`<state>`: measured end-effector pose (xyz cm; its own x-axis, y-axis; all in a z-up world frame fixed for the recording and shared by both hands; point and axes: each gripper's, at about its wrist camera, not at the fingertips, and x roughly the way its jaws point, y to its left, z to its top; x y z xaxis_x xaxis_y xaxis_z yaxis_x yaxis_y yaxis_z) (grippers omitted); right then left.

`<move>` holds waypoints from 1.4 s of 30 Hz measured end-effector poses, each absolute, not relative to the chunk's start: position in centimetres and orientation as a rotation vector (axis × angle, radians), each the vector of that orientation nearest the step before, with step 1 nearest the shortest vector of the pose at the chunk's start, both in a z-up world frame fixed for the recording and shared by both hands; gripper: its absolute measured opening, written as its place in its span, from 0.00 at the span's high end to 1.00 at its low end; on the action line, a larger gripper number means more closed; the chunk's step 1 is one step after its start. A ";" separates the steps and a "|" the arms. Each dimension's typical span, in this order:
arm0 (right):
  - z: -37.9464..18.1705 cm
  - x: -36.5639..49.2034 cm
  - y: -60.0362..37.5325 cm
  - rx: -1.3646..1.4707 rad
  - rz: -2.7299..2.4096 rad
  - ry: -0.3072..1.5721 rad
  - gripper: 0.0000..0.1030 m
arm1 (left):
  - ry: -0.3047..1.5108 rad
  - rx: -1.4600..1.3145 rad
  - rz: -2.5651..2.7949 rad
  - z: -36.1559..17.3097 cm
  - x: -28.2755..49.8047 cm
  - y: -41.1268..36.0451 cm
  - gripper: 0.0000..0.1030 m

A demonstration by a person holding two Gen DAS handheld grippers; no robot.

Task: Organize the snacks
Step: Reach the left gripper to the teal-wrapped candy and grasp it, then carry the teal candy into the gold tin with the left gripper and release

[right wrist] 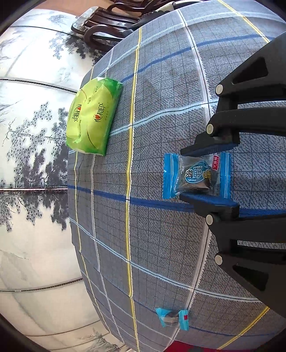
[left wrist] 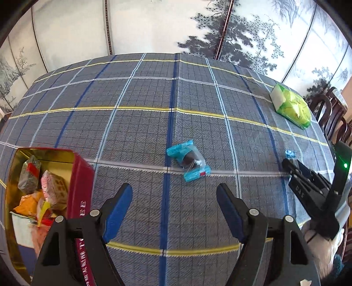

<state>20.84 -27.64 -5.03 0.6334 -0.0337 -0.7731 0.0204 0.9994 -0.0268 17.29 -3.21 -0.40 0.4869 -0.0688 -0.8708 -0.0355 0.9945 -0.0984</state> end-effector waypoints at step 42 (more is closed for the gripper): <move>-5.1 20.9 -27.6 -0.010 -0.025 0.883 0.66 | 1.146 0.022 -0.044 -3.3 18.2 -5.3 0.69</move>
<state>20.86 -27.60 -5.11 0.6342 -0.0265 -0.7727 0.0180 0.9996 -0.0195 18.21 -5.26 -3.32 0.4110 -0.0241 -0.9113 0.0462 0.9989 -0.0056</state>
